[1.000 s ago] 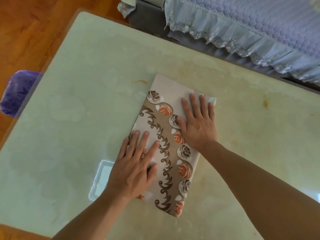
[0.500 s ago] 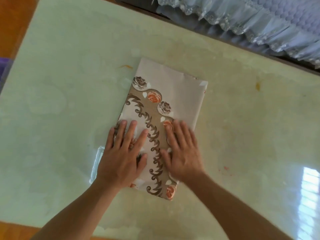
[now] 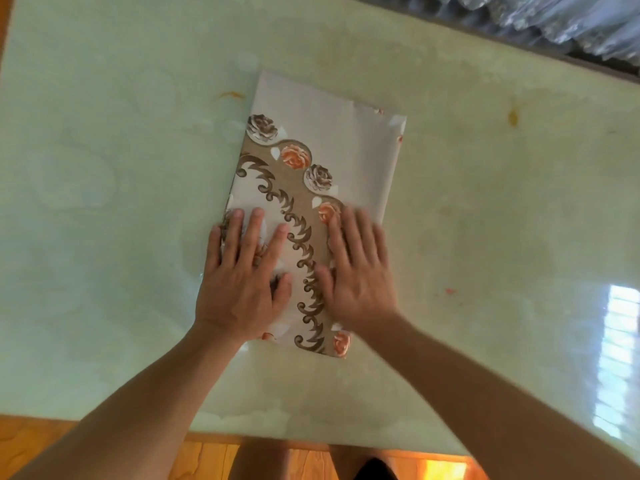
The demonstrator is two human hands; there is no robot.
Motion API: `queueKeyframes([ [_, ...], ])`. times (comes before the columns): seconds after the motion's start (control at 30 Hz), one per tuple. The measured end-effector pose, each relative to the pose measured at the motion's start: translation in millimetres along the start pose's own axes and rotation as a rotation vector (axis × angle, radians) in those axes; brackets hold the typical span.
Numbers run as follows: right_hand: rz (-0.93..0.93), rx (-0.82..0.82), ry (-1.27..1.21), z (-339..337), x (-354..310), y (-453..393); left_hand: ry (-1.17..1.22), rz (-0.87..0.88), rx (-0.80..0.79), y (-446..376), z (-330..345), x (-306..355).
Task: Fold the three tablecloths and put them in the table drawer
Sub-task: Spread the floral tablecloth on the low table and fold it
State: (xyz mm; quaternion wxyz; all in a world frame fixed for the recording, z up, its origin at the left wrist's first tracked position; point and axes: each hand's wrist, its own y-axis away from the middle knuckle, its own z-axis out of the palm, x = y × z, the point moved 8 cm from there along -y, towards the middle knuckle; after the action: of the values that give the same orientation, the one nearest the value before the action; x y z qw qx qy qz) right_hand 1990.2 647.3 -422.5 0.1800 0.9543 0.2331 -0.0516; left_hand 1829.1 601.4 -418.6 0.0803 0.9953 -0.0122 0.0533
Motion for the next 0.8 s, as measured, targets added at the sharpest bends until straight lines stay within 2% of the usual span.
queueKeyframes([
  [0.13,-0.082,-0.071,0.038,40.2,-17.0,90.5,-0.006,0.013,-0.009,1.7,0.3,0.7],
  [0.27,-0.172,-0.149,0.024,34.3,-24.3,116.2,-0.017,0.010,-0.056,2.1,0.1,0.8],
  [0.33,-0.151,-0.078,-0.103,6.3,-12.1,97.4,-0.001,0.003,-0.077,2.2,-0.8,2.5],
  [0.37,-0.106,0.020,-0.179,-13.6,1.4,76.9,0.007,-0.004,-0.082,3.1,-2.0,3.4],
  [0.43,0.055,0.233,-0.220,-53.1,40.4,19.6,0.039,-0.044,-0.066,9.7,-12.0,7.4],
  [0.5,0.249,0.266,-0.228,-81.8,79.2,-50.4,0.231,-0.151,-0.013,27.7,-28.9,20.3],
  [0.57,0.450,0.224,-0.328,-99.1,110.4,-113.3,0.564,-0.344,-0.014,60.9,-38.4,36.1],
  [0.6,0.586,0.195,-0.400,-102.6,122.8,-135.8,0.744,-0.494,-0.083,80.0,-36.7,43.1],
  [0.67,0.815,0.128,-0.529,-103.0,131.8,-157.7,1.144,-0.935,-0.350,119.8,-17.7,57.9],
  [0.73,0.856,0.070,-0.595,-97.8,123.0,-157.9,1.558,-1.383,-0.625,153.4,0.8,87.3],
  [0.8,0.824,0.100,-0.681,-94.9,116.8,-149.4,1.919,-1.564,-0.754,158.1,4.8,113.9],
])
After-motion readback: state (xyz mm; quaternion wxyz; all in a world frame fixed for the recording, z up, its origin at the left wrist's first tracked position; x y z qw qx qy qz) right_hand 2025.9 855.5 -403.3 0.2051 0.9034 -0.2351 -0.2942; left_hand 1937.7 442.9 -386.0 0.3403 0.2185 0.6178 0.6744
